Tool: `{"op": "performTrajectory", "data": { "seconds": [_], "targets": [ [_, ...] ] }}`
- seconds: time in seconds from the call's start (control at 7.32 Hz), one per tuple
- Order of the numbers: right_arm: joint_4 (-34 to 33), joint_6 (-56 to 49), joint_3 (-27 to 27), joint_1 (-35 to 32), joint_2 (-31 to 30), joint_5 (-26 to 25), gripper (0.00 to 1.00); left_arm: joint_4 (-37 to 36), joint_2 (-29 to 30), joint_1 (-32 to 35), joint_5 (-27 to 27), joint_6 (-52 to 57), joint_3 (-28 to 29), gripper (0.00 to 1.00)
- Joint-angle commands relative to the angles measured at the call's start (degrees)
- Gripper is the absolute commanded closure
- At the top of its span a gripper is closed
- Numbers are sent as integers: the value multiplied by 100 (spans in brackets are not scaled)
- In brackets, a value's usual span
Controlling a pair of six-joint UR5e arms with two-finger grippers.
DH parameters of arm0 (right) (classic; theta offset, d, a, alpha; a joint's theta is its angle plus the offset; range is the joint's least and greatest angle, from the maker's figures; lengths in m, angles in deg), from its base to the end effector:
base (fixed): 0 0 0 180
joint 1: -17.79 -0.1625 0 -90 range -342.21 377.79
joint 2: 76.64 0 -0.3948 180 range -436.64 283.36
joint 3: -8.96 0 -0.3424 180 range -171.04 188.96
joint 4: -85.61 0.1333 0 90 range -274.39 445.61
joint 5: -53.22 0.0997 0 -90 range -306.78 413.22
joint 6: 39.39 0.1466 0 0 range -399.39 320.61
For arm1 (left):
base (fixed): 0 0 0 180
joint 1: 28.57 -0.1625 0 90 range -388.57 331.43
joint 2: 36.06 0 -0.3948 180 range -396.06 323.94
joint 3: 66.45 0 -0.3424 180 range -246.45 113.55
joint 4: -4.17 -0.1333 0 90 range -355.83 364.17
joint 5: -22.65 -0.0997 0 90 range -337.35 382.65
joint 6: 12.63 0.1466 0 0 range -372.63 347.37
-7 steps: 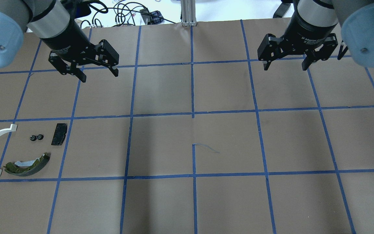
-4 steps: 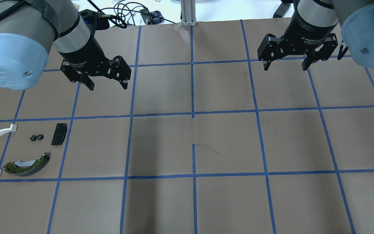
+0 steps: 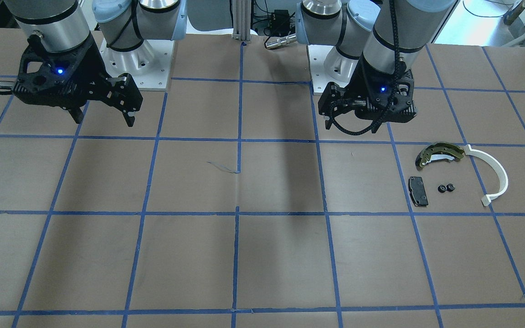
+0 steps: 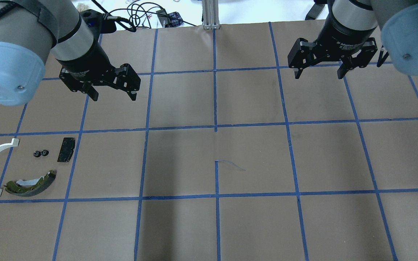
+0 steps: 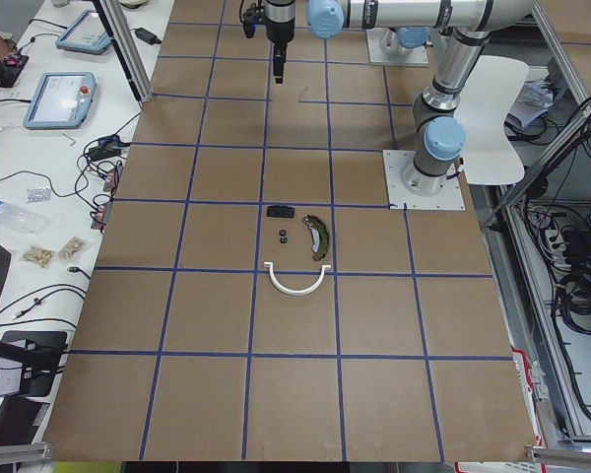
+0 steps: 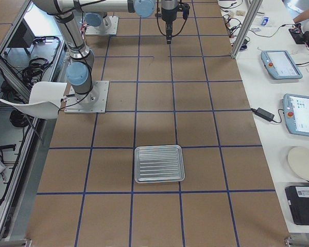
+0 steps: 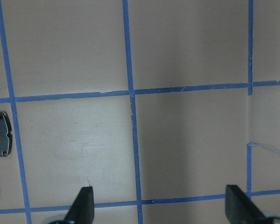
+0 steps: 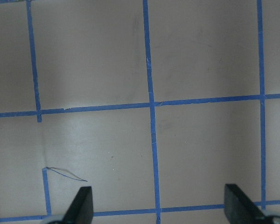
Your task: Place bearing gear from tray to pile
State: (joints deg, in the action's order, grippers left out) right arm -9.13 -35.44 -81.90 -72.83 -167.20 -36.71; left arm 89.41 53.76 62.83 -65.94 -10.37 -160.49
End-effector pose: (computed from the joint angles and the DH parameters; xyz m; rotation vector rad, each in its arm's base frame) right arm 0.1383 -0.4478 0.4170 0.0910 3.1336 -0.1214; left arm -0.1477 -0.4389 0.3893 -0.0998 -3.1154 0.0248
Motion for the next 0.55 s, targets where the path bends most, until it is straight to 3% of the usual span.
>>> {"op": "performTrajectory", "data": {
  "seconds": [0.0, 0.41],
  "targets": [
    [0, 0, 7, 0, 3, -7, 0, 2, 0, -78, -61, 117, -1, 0],
    [0, 0, -2, 0, 3, 54, 0, 2, -9, -211, -61, 126, -44, 0]
  ]
}}
